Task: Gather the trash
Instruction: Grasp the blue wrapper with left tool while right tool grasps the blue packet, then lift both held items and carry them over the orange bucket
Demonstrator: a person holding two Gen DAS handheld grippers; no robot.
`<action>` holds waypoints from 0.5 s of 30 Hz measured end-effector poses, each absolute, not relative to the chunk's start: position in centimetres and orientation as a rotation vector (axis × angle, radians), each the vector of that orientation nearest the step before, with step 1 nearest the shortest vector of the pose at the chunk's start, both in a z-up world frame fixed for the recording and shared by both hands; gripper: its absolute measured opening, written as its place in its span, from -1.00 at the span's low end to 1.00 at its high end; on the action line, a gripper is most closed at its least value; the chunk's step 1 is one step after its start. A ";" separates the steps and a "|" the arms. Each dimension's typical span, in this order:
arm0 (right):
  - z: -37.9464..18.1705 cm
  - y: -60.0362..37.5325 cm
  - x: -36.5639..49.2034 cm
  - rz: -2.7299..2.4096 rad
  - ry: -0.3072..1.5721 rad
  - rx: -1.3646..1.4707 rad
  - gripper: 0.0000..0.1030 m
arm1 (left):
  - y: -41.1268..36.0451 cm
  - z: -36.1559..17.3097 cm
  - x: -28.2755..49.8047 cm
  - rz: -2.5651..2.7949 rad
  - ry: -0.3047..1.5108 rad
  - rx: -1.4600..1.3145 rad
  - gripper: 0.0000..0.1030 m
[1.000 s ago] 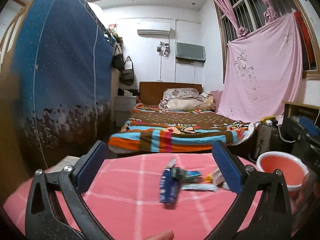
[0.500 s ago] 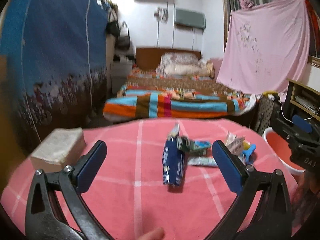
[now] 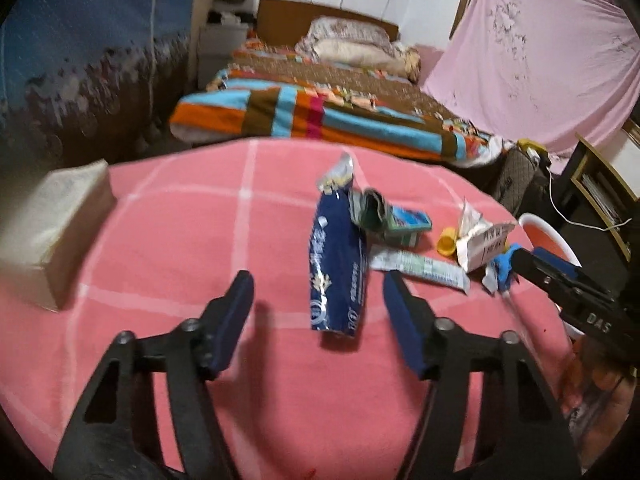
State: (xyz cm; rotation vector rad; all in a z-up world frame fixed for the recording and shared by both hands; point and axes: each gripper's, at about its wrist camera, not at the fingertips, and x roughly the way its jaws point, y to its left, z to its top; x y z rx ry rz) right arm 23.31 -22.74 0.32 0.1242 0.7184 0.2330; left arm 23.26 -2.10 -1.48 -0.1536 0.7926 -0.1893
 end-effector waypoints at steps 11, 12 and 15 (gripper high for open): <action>0.1 -23.1 23.6 0.307 0.758 0.166 -0.32 | -1.9 -1.6 22.5 -0.236 0.823 -0.227 -0.95; 0.3 -23.0 23.5 0.305 0.751 0.160 -0.32 | -1.9 -1.4 22.3 -0.233 0.815 -0.235 -0.97; 0.7 -22.6 22.8 0.306 0.719 0.138 -0.33 | -1.9 -1.0 21.3 -0.219 0.779 -0.238 -1.00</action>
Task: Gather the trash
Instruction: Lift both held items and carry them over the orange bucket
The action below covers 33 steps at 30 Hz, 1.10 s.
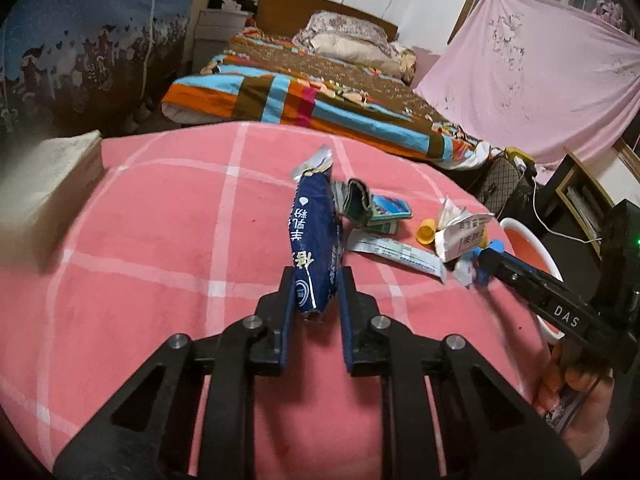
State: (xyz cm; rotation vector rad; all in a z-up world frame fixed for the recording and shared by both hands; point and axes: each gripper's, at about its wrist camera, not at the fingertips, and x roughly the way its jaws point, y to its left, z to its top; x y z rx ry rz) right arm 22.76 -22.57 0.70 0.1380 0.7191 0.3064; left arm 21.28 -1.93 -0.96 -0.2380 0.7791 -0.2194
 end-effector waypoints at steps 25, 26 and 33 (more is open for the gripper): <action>6.8 -26.2 11.6 0.133 0.058 0.042 -0.33 | -9.9 5.8 13.2 -0.330 0.192 0.018 -1.00; 6.9 -26.8 11.2 0.096 0.037 0.035 -0.33 | -10.6 6.0 13.0 -0.348 0.176 0.030 -1.00; 7.0 -31.4 10.3 -0.083 -0.040 0.049 -0.33 | -16.2 6.9 13.4 -0.481 0.117 0.100 -1.00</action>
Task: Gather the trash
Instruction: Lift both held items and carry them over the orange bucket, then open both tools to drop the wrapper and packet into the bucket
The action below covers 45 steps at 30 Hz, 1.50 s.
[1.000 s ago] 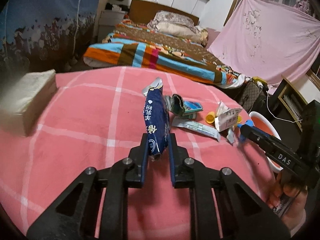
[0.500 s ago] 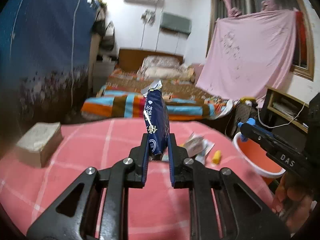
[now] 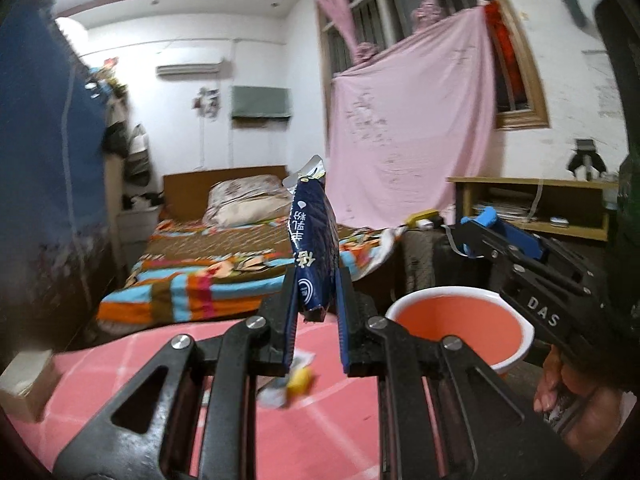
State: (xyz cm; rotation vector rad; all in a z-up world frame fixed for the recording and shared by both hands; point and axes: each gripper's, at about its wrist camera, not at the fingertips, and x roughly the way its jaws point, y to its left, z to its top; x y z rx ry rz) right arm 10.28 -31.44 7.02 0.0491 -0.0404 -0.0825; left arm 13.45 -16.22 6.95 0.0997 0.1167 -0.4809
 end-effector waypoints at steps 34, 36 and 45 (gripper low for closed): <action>0.4 -43.1 13.8 -0.303 0.347 0.359 -0.28 | -32.4 0.6 23.6 -0.812 0.804 0.051 -1.00; 0.2 -43.3 13.8 -0.301 0.361 0.365 -0.28 | -32.5 0.3 23.9 -0.802 0.825 0.046 -1.00; 0.2 -43.2 13.9 -0.308 0.380 0.375 -0.17 | -31.7 -0.1 24.6 -0.780 0.871 0.009 -0.76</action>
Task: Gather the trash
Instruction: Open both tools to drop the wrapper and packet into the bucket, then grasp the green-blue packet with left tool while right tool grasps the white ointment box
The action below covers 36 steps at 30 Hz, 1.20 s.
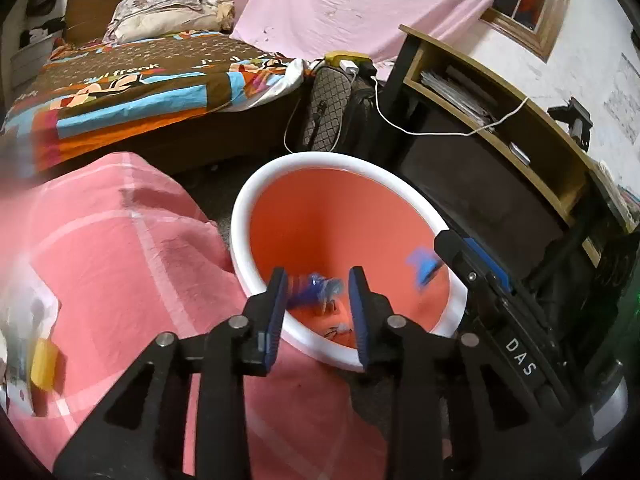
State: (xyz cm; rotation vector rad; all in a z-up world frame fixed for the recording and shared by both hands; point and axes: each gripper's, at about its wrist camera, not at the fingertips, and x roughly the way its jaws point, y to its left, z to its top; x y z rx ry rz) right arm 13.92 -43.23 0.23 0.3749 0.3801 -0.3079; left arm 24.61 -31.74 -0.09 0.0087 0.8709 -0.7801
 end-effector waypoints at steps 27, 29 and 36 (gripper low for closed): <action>7.5 -31.5 11.5 -0.119 -0.016 0.160 0.82 | -12.5 6.3 17.4 -0.285 0.340 -0.104 0.57; 7.8 -30.1 11.2 -0.099 -0.054 0.130 1.00 | -10.3 6.4 16.5 -0.219 0.290 -0.127 0.70; 8.2 -26.6 11.7 -0.003 -0.105 0.068 1.00 | -4.6 6.6 15.4 -0.078 0.189 -0.162 0.70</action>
